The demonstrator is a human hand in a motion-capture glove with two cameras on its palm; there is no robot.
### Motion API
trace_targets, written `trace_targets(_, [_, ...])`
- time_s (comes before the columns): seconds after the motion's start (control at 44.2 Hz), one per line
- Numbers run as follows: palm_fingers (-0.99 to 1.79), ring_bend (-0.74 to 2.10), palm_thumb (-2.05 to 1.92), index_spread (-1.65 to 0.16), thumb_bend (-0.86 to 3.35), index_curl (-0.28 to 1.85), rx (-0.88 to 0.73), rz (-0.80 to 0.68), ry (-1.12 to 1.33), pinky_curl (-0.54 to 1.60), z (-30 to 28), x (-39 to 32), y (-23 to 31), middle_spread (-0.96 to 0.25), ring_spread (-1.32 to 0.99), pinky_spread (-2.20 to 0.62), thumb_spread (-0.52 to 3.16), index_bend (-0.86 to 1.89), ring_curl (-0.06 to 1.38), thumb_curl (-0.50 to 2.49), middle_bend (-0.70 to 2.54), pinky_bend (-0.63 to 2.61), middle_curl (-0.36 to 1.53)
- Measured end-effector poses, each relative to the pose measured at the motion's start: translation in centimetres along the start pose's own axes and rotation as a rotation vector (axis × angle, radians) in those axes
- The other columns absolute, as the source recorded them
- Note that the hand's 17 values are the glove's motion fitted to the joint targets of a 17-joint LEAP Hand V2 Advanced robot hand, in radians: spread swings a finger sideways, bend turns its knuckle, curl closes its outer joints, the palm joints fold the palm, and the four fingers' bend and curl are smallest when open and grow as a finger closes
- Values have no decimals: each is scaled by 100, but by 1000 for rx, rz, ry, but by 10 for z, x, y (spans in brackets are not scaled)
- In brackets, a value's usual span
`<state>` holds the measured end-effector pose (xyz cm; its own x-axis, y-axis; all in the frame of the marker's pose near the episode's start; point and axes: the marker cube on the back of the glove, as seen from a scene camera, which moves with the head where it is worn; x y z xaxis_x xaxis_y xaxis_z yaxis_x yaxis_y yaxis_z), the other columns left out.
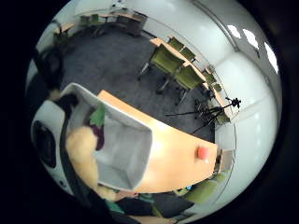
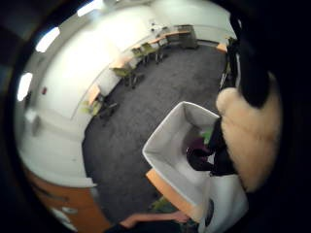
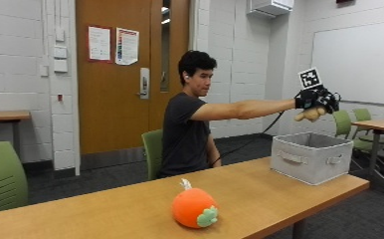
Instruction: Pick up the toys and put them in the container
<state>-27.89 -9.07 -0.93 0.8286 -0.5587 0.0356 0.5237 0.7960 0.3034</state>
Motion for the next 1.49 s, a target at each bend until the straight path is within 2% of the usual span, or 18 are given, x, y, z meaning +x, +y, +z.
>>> trace_targets(0.09, [81,109,69,-52,9,127,-78,188,104,38,15,-10,-6,-50,-45,-46,76,9,45,100,62,104,77])
trace_targets(0.136, [69,107,64,-51,5,125,-101,191,91,41,18,-10,-5,-49,-45,-44,82,4,45,98,57,111,75])
trace_targets(0.158, [44,98,56,-51,2,122,-107,162,65,42,18,-13,-3,-47,-42,-41,94,4,42,92,49,113,73])
trace_targets(0.181, [8,89,45,-50,-6,120,-113,134,46,44,17,-14,-1,-41,-37,-37,96,7,42,87,34,116,70])
trace_targets(0.226, [-6,84,32,-49,-11,116,-125,117,59,49,17,-11,3,-35,-31,-33,100,9,44,80,25,124,68])
trace_targets(0.316, [-7,75,13,-48,-10,106,-133,132,39,44,11,-7,10,-26,-26,-27,105,7,35,69,16,127,61])
trace_targets(0.407, [-6,74,2,-46,-8,97,-145,163,48,42,2,14,25,-20,-22,-23,108,7,31,62,16,129,57])
trace_targets(0.497, [-6,73,-5,-44,-8,89,-141,47,-4,40,-15,28,51,-18,-20,-20,108,7,31,56,21,125,56])
trace_targets(0.678, [-1,70,-8,-42,-7,78,-123,62,-113,37,-55,81,101,-14,-21,-17,109,14,29,45,24,119,55])
trace_targets(0.814, [3,69,-9,-40,-7,73,-144,278,150,35,-70,171,150,-14,-22,-16,108,16,29,39,27,114,55])
trace_targets(0.882, [4,68,-9,-40,-7,71,-151,360,192,34,-79,216,178,-13,-23,-16,108,16,29,37,28,112,54])
trace_targets(1.085, [6,69,-9,-38,-7,64,-184,577,197,33,-95,354,273,-14,-25,-14,107,14,29,31,32,108,54])
trace_targets(1.311, [4,64,-8,-38,-7,59,-224,710,163,31,-81,438,333,-16,-27,-12,106,19,27,27,33,102,52])
trace_targets(1.492, [-2,55,-8,-40,-7,58,-286,800,99,30,-38,489,381,-18,-27,-8,106,20,25,24,31,95,51])
